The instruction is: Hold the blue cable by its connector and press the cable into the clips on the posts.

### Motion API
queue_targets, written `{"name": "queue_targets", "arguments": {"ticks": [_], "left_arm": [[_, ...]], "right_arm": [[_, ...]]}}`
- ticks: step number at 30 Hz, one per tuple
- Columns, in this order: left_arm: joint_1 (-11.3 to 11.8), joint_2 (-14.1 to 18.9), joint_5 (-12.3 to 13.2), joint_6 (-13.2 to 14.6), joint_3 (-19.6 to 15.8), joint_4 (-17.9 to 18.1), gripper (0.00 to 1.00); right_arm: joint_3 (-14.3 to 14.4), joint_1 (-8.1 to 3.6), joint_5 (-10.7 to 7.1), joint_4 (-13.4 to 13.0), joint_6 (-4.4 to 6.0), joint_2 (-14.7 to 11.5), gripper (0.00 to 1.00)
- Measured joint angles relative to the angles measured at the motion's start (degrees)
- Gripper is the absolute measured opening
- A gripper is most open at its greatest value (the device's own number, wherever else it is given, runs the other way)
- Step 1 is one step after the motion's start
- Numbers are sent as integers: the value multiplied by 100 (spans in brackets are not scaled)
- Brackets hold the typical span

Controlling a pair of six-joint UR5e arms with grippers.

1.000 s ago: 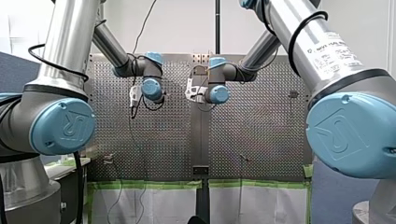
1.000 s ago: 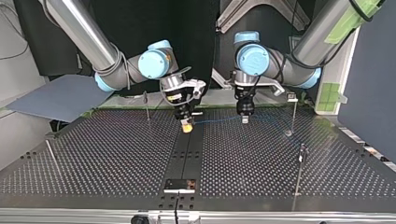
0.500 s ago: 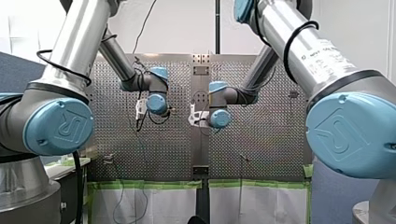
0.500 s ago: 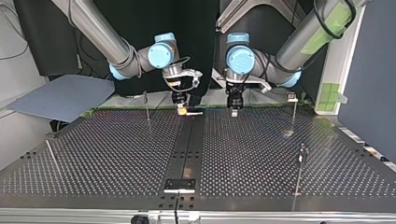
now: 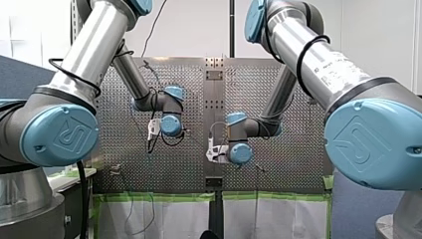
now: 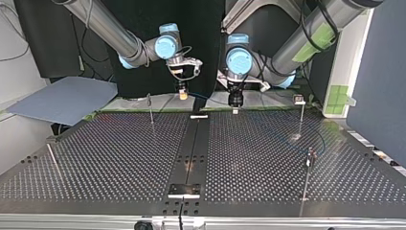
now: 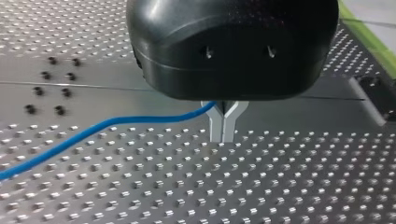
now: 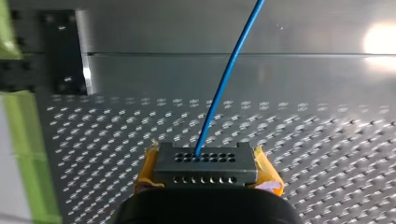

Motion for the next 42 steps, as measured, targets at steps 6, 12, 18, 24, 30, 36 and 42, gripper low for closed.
{"name": "queue_targets", "arguments": {"ticks": [6, 12, 18, 24, 30, 36, 42], "left_arm": [[-55, -307, -8, -30, -145, 161, 0], [-83, -576, 8, -113, -236, 353, 0], [-153, -655, 47, -167, -264, 383, 0], [-241, -666, 75, -227, -323, 523, 0], [-343, -773, 158, -271, -285, 601, 0], [-480, -1048, 176, -413, -230, 770, 0], [-609, -1236, 138, -606, -227, 965, 0]], "right_arm": [[295, -12, 2, -51, 2, 18, 0], [375, -16, 5, -78, 9, 18, 0], [410, -29, 43, -108, 15, 20, 0], [561, -76, 41, -349, 116, 23, 0], [601, -140, 32, -544, 179, 24, 0], [607, -224, 18, -574, 165, 121, 0], [634, -322, 50, -719, 158, 380, 0]]}}
